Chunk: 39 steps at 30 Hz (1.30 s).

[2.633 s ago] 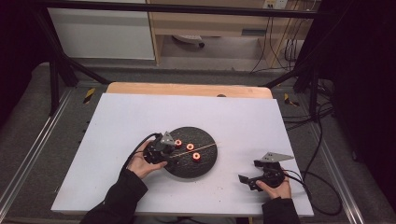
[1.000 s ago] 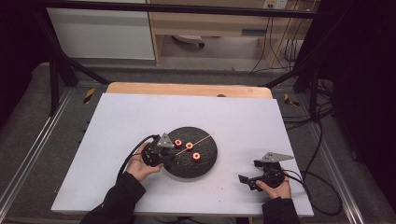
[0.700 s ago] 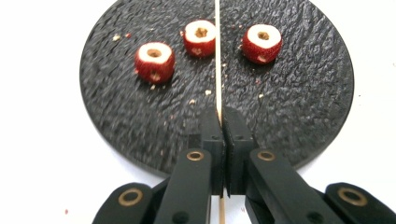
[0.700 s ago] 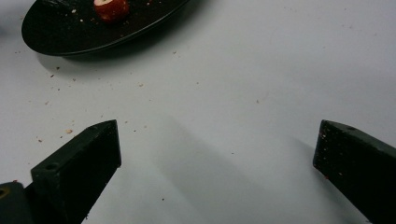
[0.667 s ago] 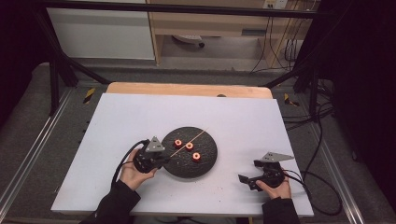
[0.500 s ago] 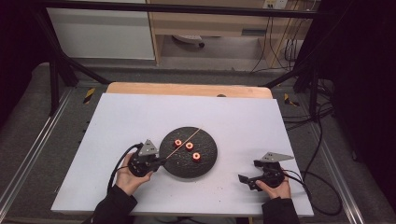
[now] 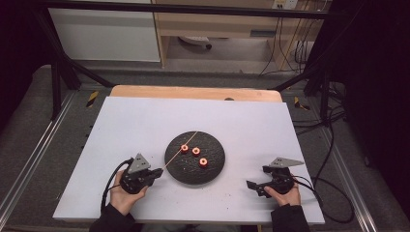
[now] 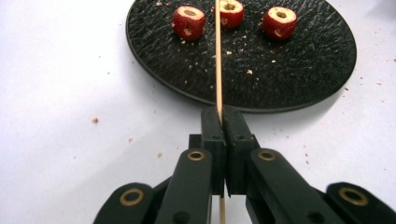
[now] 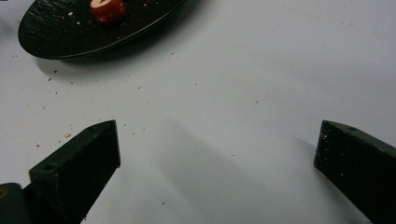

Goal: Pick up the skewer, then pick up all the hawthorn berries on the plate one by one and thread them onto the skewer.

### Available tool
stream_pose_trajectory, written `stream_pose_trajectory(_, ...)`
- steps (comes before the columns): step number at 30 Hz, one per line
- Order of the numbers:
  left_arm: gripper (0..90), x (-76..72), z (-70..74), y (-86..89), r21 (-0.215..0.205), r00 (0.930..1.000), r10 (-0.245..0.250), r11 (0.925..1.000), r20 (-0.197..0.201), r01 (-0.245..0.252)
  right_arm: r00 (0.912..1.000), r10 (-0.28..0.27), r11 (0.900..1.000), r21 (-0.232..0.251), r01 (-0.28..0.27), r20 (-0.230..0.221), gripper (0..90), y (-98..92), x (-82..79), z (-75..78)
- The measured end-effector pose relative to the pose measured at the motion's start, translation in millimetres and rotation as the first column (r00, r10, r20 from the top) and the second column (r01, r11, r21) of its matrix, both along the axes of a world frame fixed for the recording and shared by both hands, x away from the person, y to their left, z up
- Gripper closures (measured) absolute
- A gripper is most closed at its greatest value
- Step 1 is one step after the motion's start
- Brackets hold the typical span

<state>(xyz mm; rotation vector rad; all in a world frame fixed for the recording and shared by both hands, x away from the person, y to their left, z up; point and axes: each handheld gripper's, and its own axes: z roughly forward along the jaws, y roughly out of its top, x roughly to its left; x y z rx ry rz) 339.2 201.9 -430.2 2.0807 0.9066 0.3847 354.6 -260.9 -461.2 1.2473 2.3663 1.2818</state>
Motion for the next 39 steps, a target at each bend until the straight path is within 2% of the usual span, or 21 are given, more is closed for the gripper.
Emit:
stream_pose_trajectory(6, 88.3, -7.2, -1.7, 10.4, -0.031, 0.9997, 0.02, 0.9993, 0.014, -0.02, 0.9999, -0.011, 1.0, 0.006, 0.011, -0.001, 0.6, 1.7, 1.6, 2.7)
stream_pose_trajectory(10, 88.2, -11.0, -4.2, 15.6, -0.04, 0.9994, 0.028, 0.9988, 0.019, -0.027, 0.9999, -0.009, 1.0, 0.006, 0.009, 0.008, 0.5, 6.4, 3.1, 6.9)
stream_pose_trajectory(14, 88.3, -14.1, -5.6, 20.2, -0.047, 0.999, 0.038, 0.9982, 0.023, -0.037, 0.9999, -0.011, 1.0, 0.007, 0.011, -0.005, 0.5, 13.3, 6.0, 11.6)
stream_pose_trajectory(15, 88.3, -14.7, -6.1, 20.8, -0.057, 0.9989, 0.04, 0.9976, 0.024, -0.039, 0.9999, -0.01, 1.0, -0.01, 0.01, -0.004, 0.5, 18.7, 7.9, 15.1)
stream_pose_trajectory(17, 88.2, -15.0, -6.8, 21.4, -0.058, 0.9989, 0.041, 0.9975, 0.024, -0.04, 0.9999, -0.009, 1.0, -0.012, 0.009, -0.005, 0.5, 21.5, 8.5, 16.6)
stream_pose_trajectory(22, 88.2, -16.0, -6.2, 23.8, -0.065, 0.999, 0.035, 0.9974, 0.028, -0.033, 0.9999, -0.009, 0.998, -0.058, 0.009, -0.004, 0.5, 40.2, 14.9, 24.5)
stream_pose_trajectory(25, 88.1, -17.5, -6.3, 26.1, -0.073, 0.9989, 0.037, 0.9967, 0.028, -0.035, 1.0, -0.006, 0.998, -0.066, 0.006, -0.007, 0.5, 46.2, 16.6, 28.0)
stream_pose_trajectory(33, 88.1, -19.0, -7.2, 28.4, -0.08, 0.9988, 0.038, 0.9962, 0.033, -0.035, 0.9992, 0.037, 0.994, -0.106, -0.039, -0.018, 0.5, 72.5, 24.8, 43.2)
stream_pose_trajectory(39, 88.1, -19.6, -7.3, 28.7, -0.083, 0.9985, 0.04, 0.9958, 0.037, -0.037, 0.9971, 0.066, 0.985, -0.158, -0.071, -0.036, 1.1, 96.7, 38.0, 57.9)
